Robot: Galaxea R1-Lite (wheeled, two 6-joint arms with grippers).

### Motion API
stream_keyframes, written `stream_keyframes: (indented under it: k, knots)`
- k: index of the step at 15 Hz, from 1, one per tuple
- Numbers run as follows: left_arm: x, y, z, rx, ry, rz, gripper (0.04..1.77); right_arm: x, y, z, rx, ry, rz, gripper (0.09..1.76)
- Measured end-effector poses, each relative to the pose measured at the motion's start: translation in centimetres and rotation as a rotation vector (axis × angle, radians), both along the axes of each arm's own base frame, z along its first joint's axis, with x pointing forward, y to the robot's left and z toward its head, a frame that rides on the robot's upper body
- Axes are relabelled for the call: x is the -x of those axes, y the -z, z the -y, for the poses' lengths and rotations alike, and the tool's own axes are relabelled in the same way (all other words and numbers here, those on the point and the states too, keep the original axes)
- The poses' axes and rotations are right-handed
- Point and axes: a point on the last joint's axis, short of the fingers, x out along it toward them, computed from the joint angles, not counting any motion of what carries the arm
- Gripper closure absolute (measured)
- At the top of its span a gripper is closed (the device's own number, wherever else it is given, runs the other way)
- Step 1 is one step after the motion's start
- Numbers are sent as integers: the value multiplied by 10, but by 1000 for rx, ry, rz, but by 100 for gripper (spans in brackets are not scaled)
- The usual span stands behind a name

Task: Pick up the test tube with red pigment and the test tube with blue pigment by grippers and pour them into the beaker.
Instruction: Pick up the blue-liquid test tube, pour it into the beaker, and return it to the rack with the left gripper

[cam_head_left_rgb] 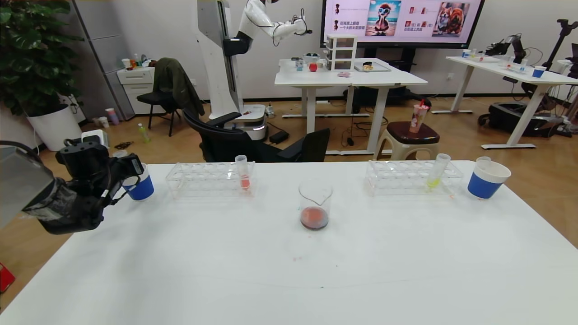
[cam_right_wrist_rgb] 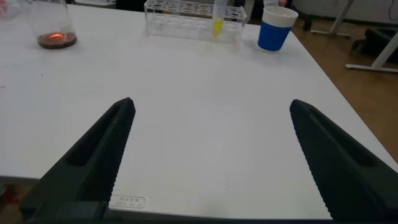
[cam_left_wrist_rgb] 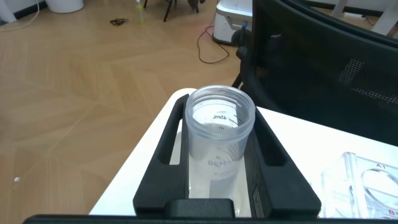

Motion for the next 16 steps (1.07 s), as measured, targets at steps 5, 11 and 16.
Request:
stream_keyframes:
  k: [5, 11, 16]
  knots:
    - [2, 5, 1, 4, 2, -14, 119, 0, 0, 0, 0, 0, 0, 11]
    - [3, -5, 2, -6, 3, 7, 6, 0, 0, 0, 0, 0, 0, 11]
    - [8, -64, 59, -17, 130, 75, 6, 0, 0, 0, 0, 0, 0, 11]
